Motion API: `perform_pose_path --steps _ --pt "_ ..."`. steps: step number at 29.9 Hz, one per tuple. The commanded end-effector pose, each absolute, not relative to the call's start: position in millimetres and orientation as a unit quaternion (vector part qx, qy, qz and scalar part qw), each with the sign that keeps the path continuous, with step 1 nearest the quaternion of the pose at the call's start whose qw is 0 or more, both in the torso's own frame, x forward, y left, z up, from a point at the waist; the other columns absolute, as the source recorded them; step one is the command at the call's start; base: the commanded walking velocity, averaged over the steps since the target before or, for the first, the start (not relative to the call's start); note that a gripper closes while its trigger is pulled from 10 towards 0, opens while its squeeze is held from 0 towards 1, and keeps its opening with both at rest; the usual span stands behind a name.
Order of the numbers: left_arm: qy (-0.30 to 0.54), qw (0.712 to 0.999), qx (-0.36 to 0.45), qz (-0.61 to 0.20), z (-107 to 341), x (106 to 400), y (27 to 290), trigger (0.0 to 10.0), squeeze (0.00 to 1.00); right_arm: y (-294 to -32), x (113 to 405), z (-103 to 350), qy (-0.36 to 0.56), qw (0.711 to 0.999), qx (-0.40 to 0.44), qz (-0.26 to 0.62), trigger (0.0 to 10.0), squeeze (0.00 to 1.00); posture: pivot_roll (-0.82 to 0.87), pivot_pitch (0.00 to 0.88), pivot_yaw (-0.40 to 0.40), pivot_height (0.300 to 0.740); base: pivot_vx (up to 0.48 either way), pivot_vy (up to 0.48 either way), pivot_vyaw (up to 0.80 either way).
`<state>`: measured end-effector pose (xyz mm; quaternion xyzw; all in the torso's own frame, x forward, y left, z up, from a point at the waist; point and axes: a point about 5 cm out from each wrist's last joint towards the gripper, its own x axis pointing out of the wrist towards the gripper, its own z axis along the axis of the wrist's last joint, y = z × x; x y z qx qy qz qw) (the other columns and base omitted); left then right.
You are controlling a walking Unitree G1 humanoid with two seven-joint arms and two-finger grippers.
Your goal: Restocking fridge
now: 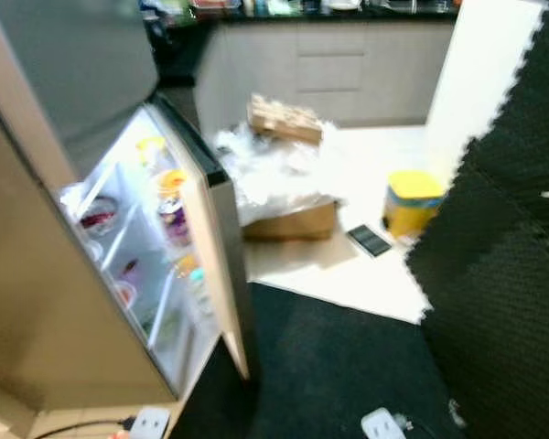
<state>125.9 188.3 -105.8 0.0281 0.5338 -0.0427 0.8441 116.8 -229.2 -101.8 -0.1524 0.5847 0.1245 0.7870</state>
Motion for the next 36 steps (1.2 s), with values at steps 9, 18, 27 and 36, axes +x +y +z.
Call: perform_pose_path --steps 9,18,27,36 --pt "0.571 0.819 0.035 -0.042 -112.7 102.9 190.9 10.0 0.00 -226.8 119.0 -101.7 0.582 0.786 -0.157 0.133 10.0 0.00 -0.02 0.000 -0.006 0.740 0.000 0.000 0.78" --pt "0.571 0.819 0.037 -0.045 -112.7 103.2 190.6 10.0 0.00 -226.7 121.0 -101.1 0.580 0.787 -0.163 0.137 10.0 0.00 -0.02 0.000 -0.006 0.740 0.000 0.000 0.78" --pt "0.572 0.818 0.038 -0.046 -112.7 103.1 190.7 10.0 0.00 -227.5 121.6 -100.7 0.579 0.786 -0.167 0.138 10.0 0.00 -0.02 0.000 -0.006 0.740 0.000 0.000 0.78" --pt "0.572 0.818 0.040 -0.048 -112.6 103.2 191.1 10.0 0.00 -228.3 122.7 -100.2 0.577 0.786 -0.172 0.139 10.0 0.00 -0.02 0.000 -0.007 0.740 0.000 0.000 0.78"
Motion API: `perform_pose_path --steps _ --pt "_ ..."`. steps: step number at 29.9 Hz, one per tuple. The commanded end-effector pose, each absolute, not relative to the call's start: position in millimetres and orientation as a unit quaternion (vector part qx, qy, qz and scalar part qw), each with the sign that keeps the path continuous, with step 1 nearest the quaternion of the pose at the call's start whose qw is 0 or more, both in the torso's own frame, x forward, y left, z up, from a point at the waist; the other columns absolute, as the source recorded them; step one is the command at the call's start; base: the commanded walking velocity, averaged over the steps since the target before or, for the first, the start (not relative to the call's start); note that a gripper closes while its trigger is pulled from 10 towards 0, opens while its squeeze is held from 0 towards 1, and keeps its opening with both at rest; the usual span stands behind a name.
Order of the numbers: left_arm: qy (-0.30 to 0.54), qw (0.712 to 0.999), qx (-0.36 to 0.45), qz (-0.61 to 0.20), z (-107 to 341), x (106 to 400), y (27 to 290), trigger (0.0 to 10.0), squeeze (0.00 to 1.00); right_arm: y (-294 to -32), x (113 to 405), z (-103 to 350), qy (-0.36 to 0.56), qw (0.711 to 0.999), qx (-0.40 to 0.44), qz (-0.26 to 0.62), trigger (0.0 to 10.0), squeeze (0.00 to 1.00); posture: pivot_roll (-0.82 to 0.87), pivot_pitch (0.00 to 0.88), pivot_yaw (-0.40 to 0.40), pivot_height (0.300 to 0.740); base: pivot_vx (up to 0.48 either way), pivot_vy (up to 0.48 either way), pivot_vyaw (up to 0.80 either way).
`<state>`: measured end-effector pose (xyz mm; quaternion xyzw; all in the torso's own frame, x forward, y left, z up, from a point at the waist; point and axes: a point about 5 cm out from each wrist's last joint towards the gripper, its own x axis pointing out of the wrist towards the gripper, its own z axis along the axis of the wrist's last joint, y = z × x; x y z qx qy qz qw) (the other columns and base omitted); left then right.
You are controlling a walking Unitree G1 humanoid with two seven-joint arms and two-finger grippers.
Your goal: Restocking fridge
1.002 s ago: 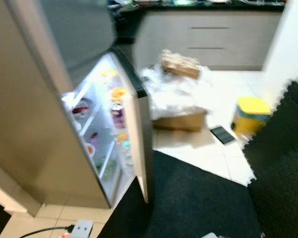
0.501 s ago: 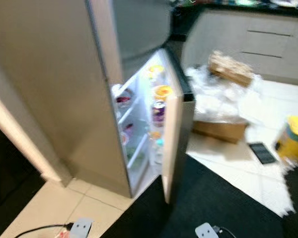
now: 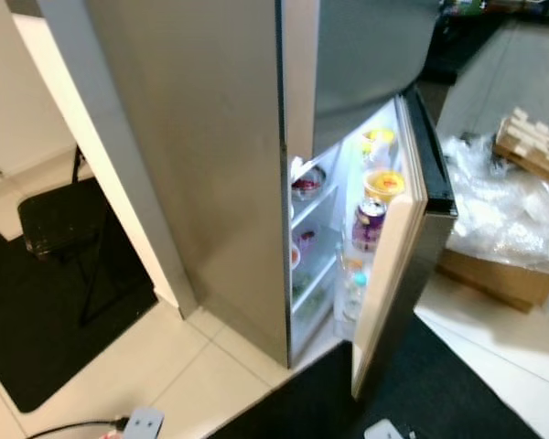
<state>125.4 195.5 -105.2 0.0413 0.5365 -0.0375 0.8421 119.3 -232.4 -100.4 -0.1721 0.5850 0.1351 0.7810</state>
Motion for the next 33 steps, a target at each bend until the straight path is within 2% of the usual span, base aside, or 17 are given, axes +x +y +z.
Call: perform_pose_path --steps 1,11,16,18,19,22,24,30,33 --pt "0.572 0.818 0.040 -0.048 -113 104 191 10.0 0.00 -229 124 -100 0.576 0.786 -0.174 0.139 10.0 0.00 -0.02 0.000 -0.007 0.740 0.000 0.000 0.78" --pt "0.570 0.819 0.038 -0.049 -112 105 190 10.0 0.00 -233 132 -96 0.563 0.793 -0.197 0.128 10.0 0.00 -0.02 0.000 -0.012 0.740 0.000 0.000 0.78" --pt "0.571 0.818 0.038 -0.050 -113 104 190 10.0 0.00 -238 154 -87 0.525 0.820 -0.209 0.091 10.0 0.00 -0.02 0.000 -0.012 0.740 0.000 0.000 0.26" --pt "0.572 0.818 0.037 -0.050 -113 104 190 10.0 0.00 -241 176 -77 0.484 0.849 -0.202 0.063 10.0 0.00 -0.02 0.000 -0.009 0.740 0.000 0.000 0.00" --pt "0.572 0.818 0.037 -0.050 -113 104 190 10.0 0.00 -241 176 -77 0.484 0.849 -0.202 0.063 10.0 0.00 -0.02 0.000 -0.009 0.740 0.000 0.000 0.00" --pt "0.571 0.818 0.035 -0.051 -113 104 190 10.0 0.00 -247 222 -48 0.389 0.900 -0.196 0.016 10.0 0.00 -0.03 0.000 -0.009 0.740 0.000 0.000 0.00" --pt "0.570 0.820 0.033 -0.051 -112 104 189 10.0 0.00 -251 243 -30 0.342 0.919 -0.198 -0.004 10.0 0.00 -0.03 0.000 -0.009 0.740 0.000 0.000 0.00" --pt "0.569 0.821 0.029 -0.052 -113 105 187 10.0 0.00 -260 271 -2 0.277 0.939 -0.203 -0.036 10.0 0.00 -0.03 0.000 -0.009 0.740 0.000 0.000 0.00" --pt "0.569 0.820 0.027 -0.053 -113 104 186 10.0 0.00 -271 282 13 0.253 0.939 -0.223 -0.063 10.0 0.00 -0.02 0.000 -0.015 0.740 0.000 0.000 0.00"
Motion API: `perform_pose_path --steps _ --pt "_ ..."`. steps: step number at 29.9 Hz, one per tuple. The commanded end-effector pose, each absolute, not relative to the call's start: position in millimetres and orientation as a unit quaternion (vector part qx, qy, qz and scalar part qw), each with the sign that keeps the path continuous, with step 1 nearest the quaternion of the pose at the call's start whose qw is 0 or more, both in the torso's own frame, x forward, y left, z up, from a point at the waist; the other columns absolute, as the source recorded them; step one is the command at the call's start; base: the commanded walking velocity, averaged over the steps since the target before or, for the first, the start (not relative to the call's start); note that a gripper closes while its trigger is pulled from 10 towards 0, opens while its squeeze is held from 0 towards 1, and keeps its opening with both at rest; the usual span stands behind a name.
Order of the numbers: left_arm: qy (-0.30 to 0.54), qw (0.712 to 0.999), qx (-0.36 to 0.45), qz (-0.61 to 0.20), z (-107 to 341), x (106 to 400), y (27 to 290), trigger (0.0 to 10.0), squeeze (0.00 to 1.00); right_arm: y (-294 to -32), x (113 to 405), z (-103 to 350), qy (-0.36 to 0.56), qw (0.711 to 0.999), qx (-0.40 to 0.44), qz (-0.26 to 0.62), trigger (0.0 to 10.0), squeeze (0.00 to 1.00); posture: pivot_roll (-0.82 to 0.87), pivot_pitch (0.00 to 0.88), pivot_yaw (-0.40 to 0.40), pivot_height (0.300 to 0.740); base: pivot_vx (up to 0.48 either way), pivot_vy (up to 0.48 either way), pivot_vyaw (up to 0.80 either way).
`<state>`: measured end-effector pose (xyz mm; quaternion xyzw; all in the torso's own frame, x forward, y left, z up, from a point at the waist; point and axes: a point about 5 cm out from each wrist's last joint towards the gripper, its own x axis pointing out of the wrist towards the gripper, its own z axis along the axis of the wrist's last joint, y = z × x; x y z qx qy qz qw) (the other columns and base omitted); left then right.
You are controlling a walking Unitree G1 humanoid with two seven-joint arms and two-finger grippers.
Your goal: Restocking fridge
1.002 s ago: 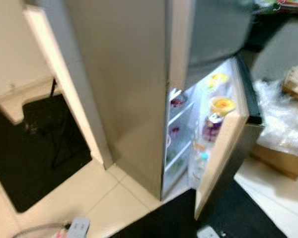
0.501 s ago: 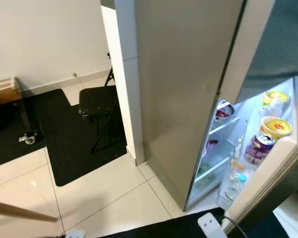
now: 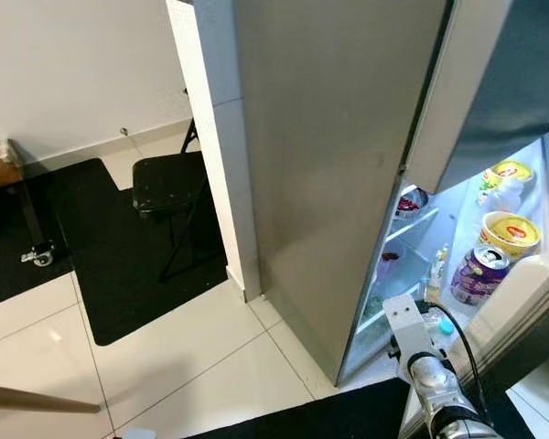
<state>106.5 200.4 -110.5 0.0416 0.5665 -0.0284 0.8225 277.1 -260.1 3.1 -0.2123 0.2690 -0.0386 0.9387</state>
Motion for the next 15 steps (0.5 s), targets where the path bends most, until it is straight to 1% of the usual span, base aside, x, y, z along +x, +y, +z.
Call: perform_pose_path --steps 1,3,4,5,8,10,14,15 --pt "0.569 0.820 0.026 -0.053 -113 104 186 10.0 0.00 -276 285 18 0.247 0.938 -0.232 -0.077 10.0 0.00 -0.02 0.000 -0.016 0.740 0.000 0.000 0.00" --pt "0.569 0.821 0.025 -0.053 -113 104 186 10.0 0.00 -279 286 21 0.244 0.937 -0.237 -0.086 10.0 0.00 -0.02 0.000 -0.016 0.740 0.000 0.000 0.00" --pt "0.569 0.820 0.025 -0.054 -113 103 186 10.0 0.00 -293 286 28 0.245 0.926 -0.256 -0.130 10.0 0.00 -0.03 0.000 -0.017 0.740 0.000 0.000 0.00" --pt "0.570 0.820 0.024 -0.054 -113 103 185 10.0 0.00 -299 286 30 0.245 0.922 -0.262 -0.147 10.0 0.00 -0.03 0.000 -0.017 0.740 0.000 0.000 0.00" --pt "0.570 0.819 0.024 -0.055 -113 102 185 10.0 0.00 -311 283 35 0.242 0.916 -0.265 -0.182 10.0 0.00 -0.03 0.000 -0.017 0.740 0.000 0.000 0.00" --pt "0.570 0.819 0.023 -0.055 -113 102 185 10.0 0.00 -315 282 36 0.241 0.914 -0.263 -0.191 10.0 0.00 -0.03 0.000 -0.017 0.740 0.000 0.000 0.00" --pt "0.570 0.820 0.023 -0.055 -113 102 185 10.0 0.00 -333 273 41 0.240 0.902 -0.272 -0.234 10.0 0.00 -0.03 0.000 -0.017 0.740 0.000 0.000 -0.70" --pt "0.570 0.820 0.023 -0.055 -113 102 185 10.0 0.00 -333 273 41 0.240 0.902 -0.272 -0.234 10.0 0.00 -0.03 0.000 -0.017 0.740 0.000 0.000 -0.74"
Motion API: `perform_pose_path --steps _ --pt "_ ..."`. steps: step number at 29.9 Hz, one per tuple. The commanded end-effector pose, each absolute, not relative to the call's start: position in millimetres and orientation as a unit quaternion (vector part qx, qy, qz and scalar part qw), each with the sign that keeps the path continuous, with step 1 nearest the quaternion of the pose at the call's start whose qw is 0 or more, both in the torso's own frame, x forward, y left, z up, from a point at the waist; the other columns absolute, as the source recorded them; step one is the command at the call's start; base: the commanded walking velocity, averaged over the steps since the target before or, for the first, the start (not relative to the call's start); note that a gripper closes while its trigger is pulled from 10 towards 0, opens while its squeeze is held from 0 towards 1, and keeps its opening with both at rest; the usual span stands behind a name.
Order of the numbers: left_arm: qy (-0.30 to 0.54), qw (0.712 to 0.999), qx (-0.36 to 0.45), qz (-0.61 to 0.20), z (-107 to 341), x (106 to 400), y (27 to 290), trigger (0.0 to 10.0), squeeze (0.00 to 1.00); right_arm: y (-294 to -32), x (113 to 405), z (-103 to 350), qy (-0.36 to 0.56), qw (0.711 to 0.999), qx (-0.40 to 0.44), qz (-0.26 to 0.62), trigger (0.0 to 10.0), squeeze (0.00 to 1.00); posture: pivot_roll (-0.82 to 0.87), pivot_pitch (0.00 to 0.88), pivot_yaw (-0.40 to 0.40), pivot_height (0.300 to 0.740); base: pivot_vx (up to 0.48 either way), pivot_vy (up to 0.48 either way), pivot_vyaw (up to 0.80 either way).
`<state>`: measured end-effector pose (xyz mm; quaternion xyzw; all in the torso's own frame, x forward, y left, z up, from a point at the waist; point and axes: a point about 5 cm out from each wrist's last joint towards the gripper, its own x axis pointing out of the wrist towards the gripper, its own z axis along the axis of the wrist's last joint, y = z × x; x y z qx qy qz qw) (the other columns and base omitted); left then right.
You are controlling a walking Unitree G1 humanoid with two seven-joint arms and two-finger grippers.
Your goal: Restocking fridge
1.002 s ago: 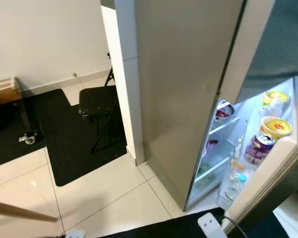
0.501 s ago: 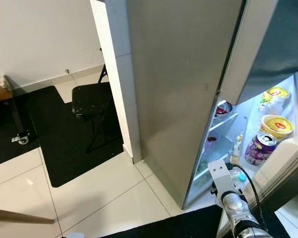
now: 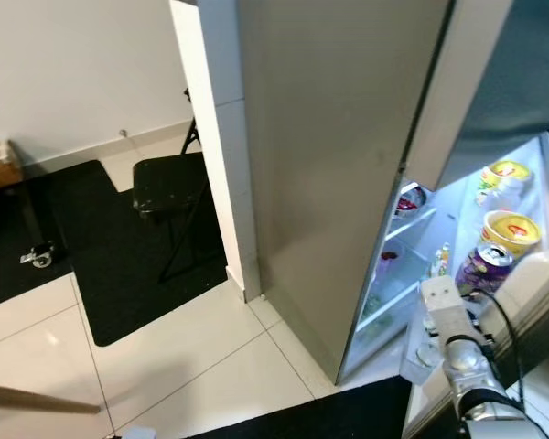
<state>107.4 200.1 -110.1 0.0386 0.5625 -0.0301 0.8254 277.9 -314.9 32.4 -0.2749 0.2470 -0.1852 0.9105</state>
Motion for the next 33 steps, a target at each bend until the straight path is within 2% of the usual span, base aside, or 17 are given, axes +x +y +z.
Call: perform_pose_path --steps 1,6,13,17,19,26,28,31,33 --pt "0.570 0.820 0.023 -0.055 -113 102 185 10.0 0.00 -333 273 41 0.240 0.902 -0.272 -0.234 10.0 0.00 -0.03 0.000 -0.017 0.740 0.000 0.000 -0.74" --pt "0.570 0.820 0.024 -0.056 -113 102 185 10.0 0.00 -341 269 42 0.242 0.896 -0.271 -0.256 10.0 0.00 -0.03 0.000 -0.017 0.740 0.000 0.000 -0.74" --pt "0.570 0.820 0.023 -0.057 -114 102 184 10.0 0.00 -372 250 51 0.250 0.867 -0.282 -0.326 10.0 0.00 -0.03 0.000 -0.019 0.740 0.000 0.000 -0.75" --pt "0.570 0.819 0.023 -0.056 -114 101 184 10.0 0.00 -378 247 53 0.249 0.861 -0.281 -0.343 10.0 0.00 -0.03 0.000 -0.020 0.740 0.000 0.000 -0.75" --pt "0.571 0.819 0.024 -0.057 -114 101 184 10.0 0.00 -375 245 49 0.258 0.862 -0.284 -0.331 10.0 0.00 -0.03 0.000 -0.020 0.740 0.000 0.000 -0.69" --pt "0.570 0.819 0.025 -0.057 -114 101 184 10.0 0.00 -352 234 15 0.321 0.870 -0.259 -0.271 10.0 0.00 -0.03 0.000 -0.020 0.740 0.000 0.000 0.00" --pt "0.569 0.820 0.026 -0.058 -113 102 184 10.0 0.00 -324 217 -18 0.384 0.871 -0.234 -0.198 10.0 0.00 -0.03 0.000 -0.021 0.740 0.000 0.000 0.00" --pt "0.569 0.820 0.028 -0.058 -113 102 184 10.0 0.00 -302 199 -42 0.432 0.866 -0.214 -0.136 10.0 0.00 -0.03 0.000 -0.021 0.740 0.000 0.000 0.00" --pt "0.569 0.820 0.028 -0.058 -113 102 184 10.0 0.00 -297 195 -47 0.443 0.863 -0.210 -0.120 10.0 0.00 -0.03 0.000 -0.021 0.740 0.000 0.000 0.00"
